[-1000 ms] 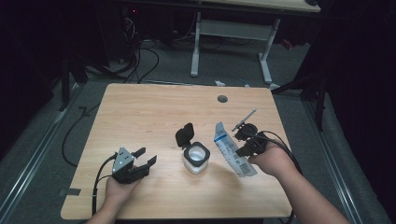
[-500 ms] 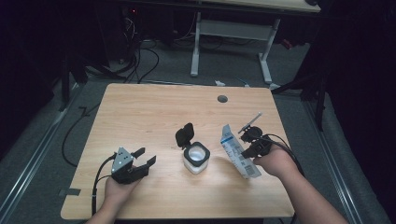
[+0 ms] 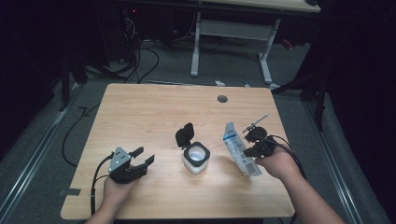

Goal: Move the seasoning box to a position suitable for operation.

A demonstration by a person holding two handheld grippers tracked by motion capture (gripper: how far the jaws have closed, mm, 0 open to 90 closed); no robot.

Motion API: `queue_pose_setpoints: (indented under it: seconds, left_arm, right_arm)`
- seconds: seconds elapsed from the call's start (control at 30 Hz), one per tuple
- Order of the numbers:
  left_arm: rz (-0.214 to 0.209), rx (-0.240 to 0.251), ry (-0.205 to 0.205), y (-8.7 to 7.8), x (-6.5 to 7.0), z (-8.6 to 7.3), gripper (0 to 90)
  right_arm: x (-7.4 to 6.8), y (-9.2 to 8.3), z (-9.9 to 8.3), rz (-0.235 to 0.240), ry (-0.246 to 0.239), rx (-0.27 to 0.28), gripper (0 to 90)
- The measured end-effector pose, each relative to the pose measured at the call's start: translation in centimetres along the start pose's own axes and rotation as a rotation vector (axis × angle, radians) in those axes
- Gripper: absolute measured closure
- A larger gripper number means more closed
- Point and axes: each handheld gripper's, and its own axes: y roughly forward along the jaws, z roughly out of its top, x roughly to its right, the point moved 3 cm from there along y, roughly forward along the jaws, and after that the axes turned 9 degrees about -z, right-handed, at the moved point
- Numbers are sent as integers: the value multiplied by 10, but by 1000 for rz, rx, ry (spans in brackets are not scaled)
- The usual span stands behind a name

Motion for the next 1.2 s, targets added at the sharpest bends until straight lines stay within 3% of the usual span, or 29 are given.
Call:
queue_pose_setpoints:
  seconds: [0.3, 0.6, 1.0, 1.2]
  left_arm:
    - [1, 2, -4, -1, 0, 0, 424]
    - [6, 6, -13, -1, -2, 0, 424]
    - [5, -1, -13, 0, -2, -2, 424]
    - [3, -1, -14, 0, -2, -2, 424]
  right_arm:
    - [8, -6, -5, -11, 64, 138, 900]
    - [7, -1, -12, -15, 95, 210, 900]
    - [8, 8, -30, -13, 175, 335, 900]
    - [10, 9, -38, -34, 216, 419, 900]
